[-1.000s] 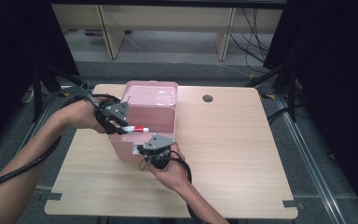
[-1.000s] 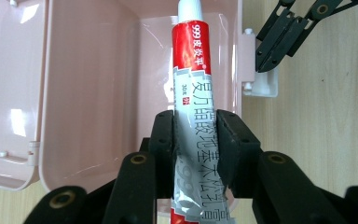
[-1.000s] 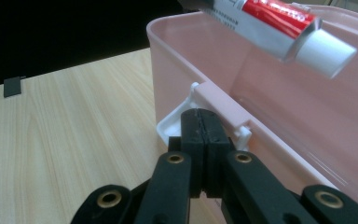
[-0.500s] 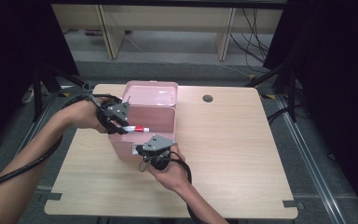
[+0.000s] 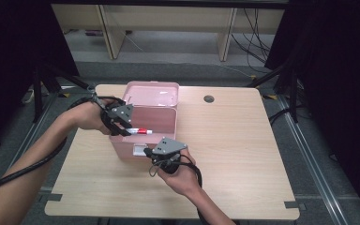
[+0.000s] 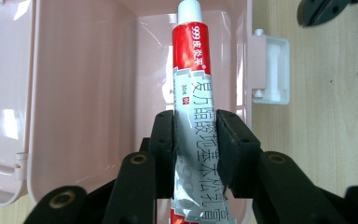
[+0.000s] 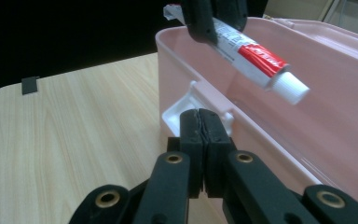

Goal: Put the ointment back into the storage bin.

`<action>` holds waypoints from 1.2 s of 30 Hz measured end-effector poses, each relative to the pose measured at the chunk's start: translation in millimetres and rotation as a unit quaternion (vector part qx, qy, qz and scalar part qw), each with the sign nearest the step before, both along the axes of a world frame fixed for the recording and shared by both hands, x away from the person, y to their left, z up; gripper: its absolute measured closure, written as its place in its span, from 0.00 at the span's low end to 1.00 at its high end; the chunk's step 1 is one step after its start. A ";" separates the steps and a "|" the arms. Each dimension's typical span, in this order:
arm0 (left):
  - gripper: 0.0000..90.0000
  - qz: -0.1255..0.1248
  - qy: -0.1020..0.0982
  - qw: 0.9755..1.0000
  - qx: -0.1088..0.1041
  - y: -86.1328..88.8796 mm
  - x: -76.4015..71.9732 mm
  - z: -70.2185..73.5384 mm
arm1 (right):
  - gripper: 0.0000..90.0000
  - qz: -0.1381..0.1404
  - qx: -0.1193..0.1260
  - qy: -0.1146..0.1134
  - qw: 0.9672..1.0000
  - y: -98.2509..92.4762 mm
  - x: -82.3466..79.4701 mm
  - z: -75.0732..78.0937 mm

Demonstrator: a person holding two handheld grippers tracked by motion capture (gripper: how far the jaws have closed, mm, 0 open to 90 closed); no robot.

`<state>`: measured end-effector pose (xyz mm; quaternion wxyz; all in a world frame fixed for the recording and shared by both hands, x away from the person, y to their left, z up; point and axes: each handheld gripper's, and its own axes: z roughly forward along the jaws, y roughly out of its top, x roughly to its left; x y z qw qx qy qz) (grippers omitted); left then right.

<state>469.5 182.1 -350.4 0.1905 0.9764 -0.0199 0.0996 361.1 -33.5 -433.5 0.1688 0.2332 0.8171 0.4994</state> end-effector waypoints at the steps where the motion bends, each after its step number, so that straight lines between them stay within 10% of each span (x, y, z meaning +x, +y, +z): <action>1: 0.76 -0.001 0.000 1.000 0.000 -0.1 0.2 -0.9 | 1.00 0.002 0.000 -0.009 1.000 -1.9 0.9 -0.1; 36: 0.76 0.001 0.033 0.999 -0.010 -2.0 14.0 -22.6 | 0.99 -0.042 -0.006 -0.008 0.999 -69.0 -10.7 0.5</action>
